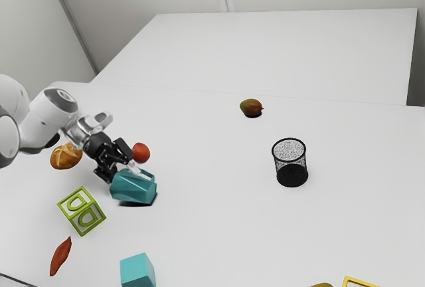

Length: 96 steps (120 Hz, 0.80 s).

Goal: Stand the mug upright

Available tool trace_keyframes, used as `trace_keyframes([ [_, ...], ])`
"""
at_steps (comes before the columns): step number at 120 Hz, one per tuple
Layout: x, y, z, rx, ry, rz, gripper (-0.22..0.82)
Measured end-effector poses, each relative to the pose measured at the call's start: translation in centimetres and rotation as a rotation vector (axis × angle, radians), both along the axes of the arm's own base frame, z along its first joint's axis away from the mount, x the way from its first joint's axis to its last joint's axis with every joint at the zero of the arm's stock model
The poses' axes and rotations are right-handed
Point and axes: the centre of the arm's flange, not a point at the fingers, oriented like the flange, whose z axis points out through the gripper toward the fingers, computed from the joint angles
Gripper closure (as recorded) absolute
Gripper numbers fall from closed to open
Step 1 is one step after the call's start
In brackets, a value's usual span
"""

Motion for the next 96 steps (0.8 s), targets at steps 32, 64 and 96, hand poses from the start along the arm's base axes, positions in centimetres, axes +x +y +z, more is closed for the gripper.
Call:
trace_keyframes([
  [32,0.8,-1.6,2.1,-0.006,-0.030,-0.023,0.57],
  [64,1.4,-2.8,2.4,-0.007,-0.018,-0.035,0.72],
  [96,2.2,-4.0,6.6,0.050,-0.079,-0.089,0.77],
])
